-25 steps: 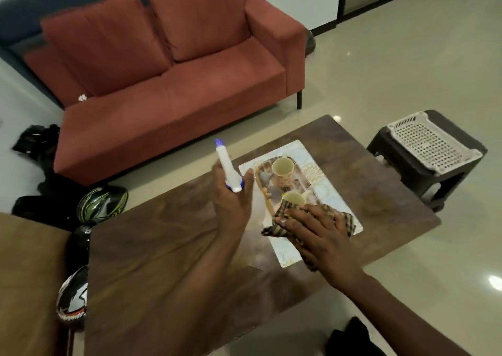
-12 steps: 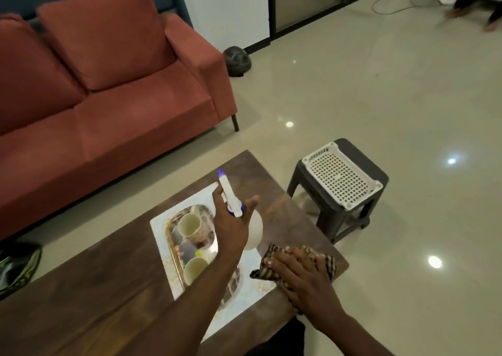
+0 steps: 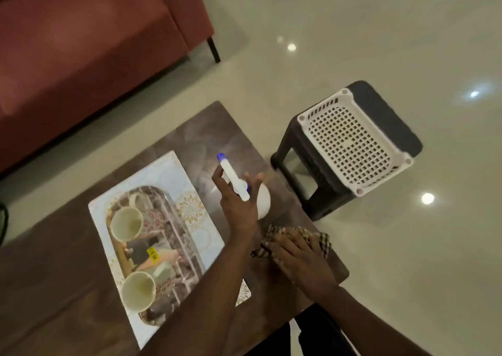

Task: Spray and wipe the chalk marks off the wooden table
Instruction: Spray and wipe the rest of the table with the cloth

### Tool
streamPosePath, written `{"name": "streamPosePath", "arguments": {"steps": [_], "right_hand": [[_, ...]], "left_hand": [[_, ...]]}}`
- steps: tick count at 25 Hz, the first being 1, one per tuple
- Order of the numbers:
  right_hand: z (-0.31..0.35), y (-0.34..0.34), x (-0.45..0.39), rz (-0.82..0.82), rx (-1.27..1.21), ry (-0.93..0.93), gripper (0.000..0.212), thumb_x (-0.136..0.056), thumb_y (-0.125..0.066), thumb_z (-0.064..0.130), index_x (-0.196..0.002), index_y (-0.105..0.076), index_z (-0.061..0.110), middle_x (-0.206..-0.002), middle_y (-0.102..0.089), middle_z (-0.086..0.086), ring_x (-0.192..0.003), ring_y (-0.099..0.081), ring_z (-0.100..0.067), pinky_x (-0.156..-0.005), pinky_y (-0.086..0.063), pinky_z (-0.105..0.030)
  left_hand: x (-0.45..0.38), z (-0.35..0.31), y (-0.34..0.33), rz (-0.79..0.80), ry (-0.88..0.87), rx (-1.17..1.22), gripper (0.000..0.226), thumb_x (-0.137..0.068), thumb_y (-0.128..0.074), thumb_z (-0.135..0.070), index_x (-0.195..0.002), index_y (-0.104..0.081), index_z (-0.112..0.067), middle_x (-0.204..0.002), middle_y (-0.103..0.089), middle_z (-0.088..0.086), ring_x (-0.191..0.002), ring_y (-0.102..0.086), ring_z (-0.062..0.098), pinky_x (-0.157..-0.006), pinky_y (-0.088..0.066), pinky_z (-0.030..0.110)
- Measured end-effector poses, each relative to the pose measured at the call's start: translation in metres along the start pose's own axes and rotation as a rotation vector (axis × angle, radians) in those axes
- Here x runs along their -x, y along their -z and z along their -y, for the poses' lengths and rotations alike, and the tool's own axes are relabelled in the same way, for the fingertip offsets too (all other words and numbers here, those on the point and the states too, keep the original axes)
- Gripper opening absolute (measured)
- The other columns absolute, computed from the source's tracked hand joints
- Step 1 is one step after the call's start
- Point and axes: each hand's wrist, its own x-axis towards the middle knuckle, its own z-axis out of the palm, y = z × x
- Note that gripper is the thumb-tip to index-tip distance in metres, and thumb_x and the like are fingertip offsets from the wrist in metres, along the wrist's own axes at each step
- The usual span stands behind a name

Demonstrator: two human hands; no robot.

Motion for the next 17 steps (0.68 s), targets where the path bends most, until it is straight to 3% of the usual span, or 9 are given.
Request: {"name": "streamPosePath", "arguments": {"steps": [3,6,8,10,13,16,17], "right_hand": [[-0.014,-0.043,0.002,0.107,0.003,0.096,0.040,-0.090,-0.036,0.034,-0.129,-0.046,0.031,-0.136,-0.051,0.006,-0.127,-0.037,-0.021,-0.098,-0.025,-0.045],[-0.022,-0.061,0.017,0.172,-0.015,0.088,0.043,-0.091,-0.036,0.038,-0.133,-0.043,0.030,-0.147,-0.037,0.006,-0.136,-0.029,-0.020,-0.101,-0.024,-0.049],[-0.023,-0.062,0.020,0.217,-0.011,0.074,0.046,-0.091,-0.035,0.041,-0.135,-0.041,0.031,-0.149,-0.037,0.006,-0.138,-0.027,-0.019,-0.101,-0.023,-0.051],[-0.024,-0.059,0.017,0.261,-0.001,0.098,0.050,-0.088,-0.035,0.045,-0.136,-0.042,0.032,-0.148,-0.040,0.005,-0.138,-0.027,-0.020,-0.102,-0.020,-0.053],[-0.019,-0.050,0.011,0.235,-0.017,0.097,0.053,-0.085,-0.038,0.048,-0.133,-0.049,0.028,-0.144,-0.046,0.001,-0.135,-0.035,-0.021,-0.109,-0.012,-0.050],[0.006,-0.033,0.004,0.087,-0.105,0.118,0.043,-0.083,-0.045,0.039,-0.120,-0.058,0.020,-0.127,-0.061,-0.003,-0.120,-0.051,-0.022,-0.106,-0.022,-0.043],[0.019,-0.028,0.003,0.042,-0.127,0.154,0.040,-0.083,-0.045,0.036,-0.116,-0.060,0.018,-0.121,-0.064,-0.004,-0.116,-0.053,-0.021,-0.103,-0.026,-0.042]], "left_hand": [[0.004,0.033,-0.020,-0.025,0.002,0.002,0.080,-0.076,-0.085,-0.024,-0.137,-0.034,-0.014,-0.100,-0.054,-0.030,-0.088,-0.058,-0.005,-0.077,-0.039,-0.002],[0.014,0.041,-0.025,0.026,-0.028,-0.005,0.076,-0.076,-0.079,-0.042,-0.132,-0.031,-0.022,-0.095,-0.065,-0.013,-0.088,-0.065,-0.001,-0.083,-0.044,0.006],[0.022,0.042,-0.020,0.034,-0.030,-0.018,0.078,-0.076,-0.076,-0.047,-0.134,-0.029,-0.022,-0.100,-0.061,-0.018,-0.090,-0.061,-0.006,-0.085,-0.042,0.004],[0.026,0.042,-0.012,0.033,-0.009,-0.053,0.083,-0.075,-0.083,-0.039,-0.135,-0.028,-0.023,-0.104,-0.057,-0.021,-0.092,-0.056,-0.005,-0.085,-0.038,-0.001],[0.026,0.042,-0.001,0.090,0.035,-0.115,0.089,-0.073,-0.085,-0.036,-0.140,-0.028,-0.020,-0.113,-0.066,0.001,-0.099,-0.061,0.007,-0.083,-0.037,-0.003],[0.032,0.044,0.019,0.153,0.130,-0.122,0.094,-0.071,-0.088,-0.018,-0.145,-0.030,-0.018,-0.131,-0.060,0.005,-0.117,-0.059,0.013,-0.091,-0.046,0.014],[0.037,0.045,0.033,0.152,0.160,-0.115,0.091,-0.073,-0.085,-0.014,-0.146,-0.031,-0.021,-0.134,-0.059,0.005,-0.121,-0.057,0.015,-0.092,-0.046,0.014]]}}
